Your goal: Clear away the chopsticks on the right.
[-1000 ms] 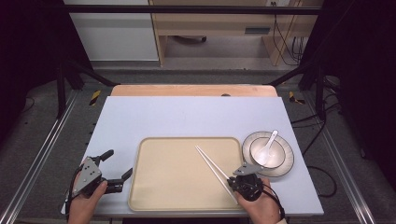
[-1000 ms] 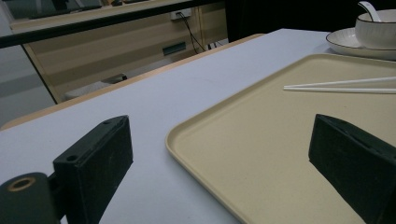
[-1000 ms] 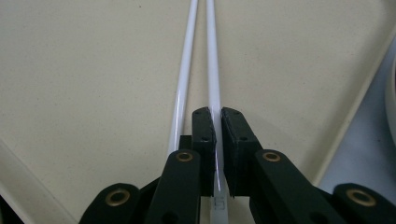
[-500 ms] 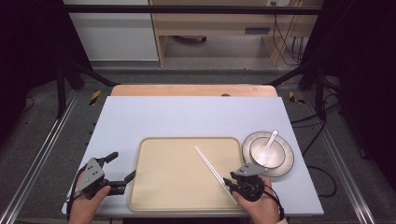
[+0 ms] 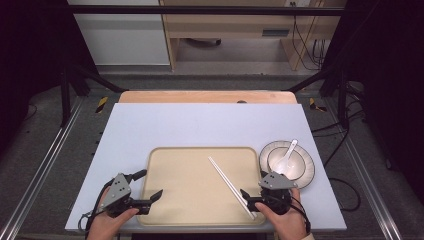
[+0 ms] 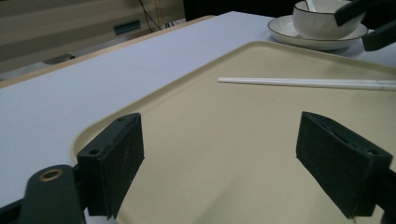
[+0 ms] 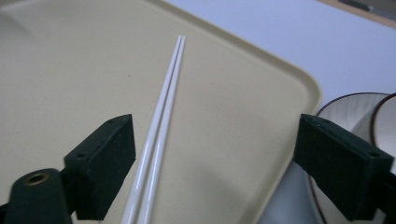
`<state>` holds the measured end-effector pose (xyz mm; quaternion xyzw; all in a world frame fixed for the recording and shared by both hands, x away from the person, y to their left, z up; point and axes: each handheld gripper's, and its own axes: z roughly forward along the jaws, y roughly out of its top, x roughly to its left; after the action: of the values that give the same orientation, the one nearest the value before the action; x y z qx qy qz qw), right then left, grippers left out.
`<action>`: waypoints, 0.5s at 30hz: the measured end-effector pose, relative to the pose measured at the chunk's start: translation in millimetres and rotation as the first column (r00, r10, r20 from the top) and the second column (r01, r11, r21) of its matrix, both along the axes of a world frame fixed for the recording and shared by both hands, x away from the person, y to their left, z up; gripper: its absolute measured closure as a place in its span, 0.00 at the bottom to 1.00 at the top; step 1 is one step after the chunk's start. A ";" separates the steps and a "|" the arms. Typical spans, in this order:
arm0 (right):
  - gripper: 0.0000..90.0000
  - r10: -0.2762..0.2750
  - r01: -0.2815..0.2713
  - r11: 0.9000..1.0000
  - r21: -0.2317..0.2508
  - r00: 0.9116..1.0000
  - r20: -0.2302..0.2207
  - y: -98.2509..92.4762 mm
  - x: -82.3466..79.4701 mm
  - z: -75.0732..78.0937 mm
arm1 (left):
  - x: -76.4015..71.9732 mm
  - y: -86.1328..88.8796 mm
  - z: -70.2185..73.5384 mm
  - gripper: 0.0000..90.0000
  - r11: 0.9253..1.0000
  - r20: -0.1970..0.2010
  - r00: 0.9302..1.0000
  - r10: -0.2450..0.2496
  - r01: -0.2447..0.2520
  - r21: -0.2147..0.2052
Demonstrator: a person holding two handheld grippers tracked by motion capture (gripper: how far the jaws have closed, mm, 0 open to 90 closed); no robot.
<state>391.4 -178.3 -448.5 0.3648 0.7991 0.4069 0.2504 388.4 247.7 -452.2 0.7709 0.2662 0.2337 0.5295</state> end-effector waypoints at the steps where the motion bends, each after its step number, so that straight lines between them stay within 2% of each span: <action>1: 0.12 0.001 -0.001 1.000 -0.003 1.000 0.012 -1.1 -0.2 0.7 | 1.0 -2.8 1.1 0.20 1.000 -0.002 1.000 0.004 -0.004 0.002; 3: 0.10 0.002 -0.001 1.000 -0.021 1.000 0.031 -2.4 -0.4 1.8 | 4.0 -9.5 5.7 0.26 1.000 -0.017 1.000 0.023 -0.023 -0.003; 5: 0.12 0.005 -0.004 1.000 -0.022 0.999 0.042 -3.7 -1.3 3.6 | 7.8 -17.6 10.4 0.32 1.000 -0.037 0.999 0.003 -0.003 -0.002; 8: 0.14 -0.001 0.003 1.000 -0.026 0.996 0.086 -8.1 -3.5 8.4 | 15.5 -32.9 14.1 0.41 0.999 -0.076 0.997 -0.021 0.023 0.025; 10: 0.17 -0.017 0.020 1.000 -0.017 0.991 0.136 -14.1 -5.6 12.9 | 21.5 -43.8 14.7 0.51 0.999 -0.086 0.996 -0.032 0.035 0.041; 13: 0.17 -0.064 0.065 0.998 0.005 0.977 0.202 -27.7 -7.1 19.3 | 31.6 -60.5 12.1 0.63 0.996 -0.108 0.993 -0.047 0.055 0.074; 15: 0.15 -0.097 0.094 0.995 0.025 0.973 0.212 -36.7 -6.7 19.9 | 38.6 -71.3 9.4 0.70 0.993 -0.132 0.990 -0.058 0.070 0.091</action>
<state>384.7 -214.9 -428.6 0.3590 0.7463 0.4370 0.3509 427.0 176.3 -442.8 0.8169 0.2635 0.1783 0.4811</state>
